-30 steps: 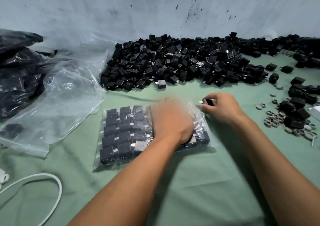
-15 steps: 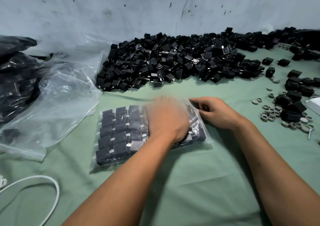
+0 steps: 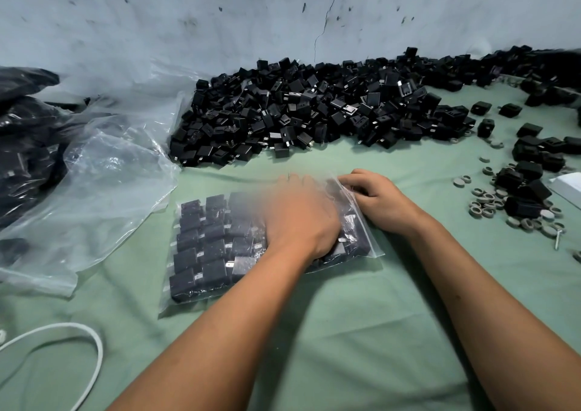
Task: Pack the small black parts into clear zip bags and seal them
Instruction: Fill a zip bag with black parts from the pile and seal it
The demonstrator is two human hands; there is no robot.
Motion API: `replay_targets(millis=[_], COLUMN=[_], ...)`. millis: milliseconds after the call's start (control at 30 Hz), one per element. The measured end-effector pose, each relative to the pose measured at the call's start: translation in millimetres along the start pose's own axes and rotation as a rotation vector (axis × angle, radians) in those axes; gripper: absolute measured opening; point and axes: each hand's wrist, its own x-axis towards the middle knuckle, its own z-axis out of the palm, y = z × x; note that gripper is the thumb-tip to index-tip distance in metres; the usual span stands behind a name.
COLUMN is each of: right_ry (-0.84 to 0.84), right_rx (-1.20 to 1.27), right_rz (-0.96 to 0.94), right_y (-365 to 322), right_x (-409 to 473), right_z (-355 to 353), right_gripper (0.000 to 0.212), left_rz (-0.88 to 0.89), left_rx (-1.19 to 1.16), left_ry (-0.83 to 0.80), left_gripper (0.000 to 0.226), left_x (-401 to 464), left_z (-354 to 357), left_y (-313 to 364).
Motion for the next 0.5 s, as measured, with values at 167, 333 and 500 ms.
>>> replay_targets(millis=[167,333,500], right_ry=[0.126,0.278,0.358], right_rx=[0.205,0.166,0.175], right_rz=[0.149,0.215,0.276], right_y=[-2.6,-5.8,-9.3], right_x=[-0.1,2.0,5.9], right_z=[0.9,10.7,14.4], right_gripper=[0.029,0.025,0.018], left_rz=[-0.001,0.0,-0.001], left_rx=[-0.003,-0.003,-0.018], left_ry=[0.007,0.015,0.028], left_gripper=[0.069,0.069,0.07], left_x=[0.5,1.6,1.2], left_z=[0.4,1.4,2.3], left_y=[0.3,-0.4,-0.8])
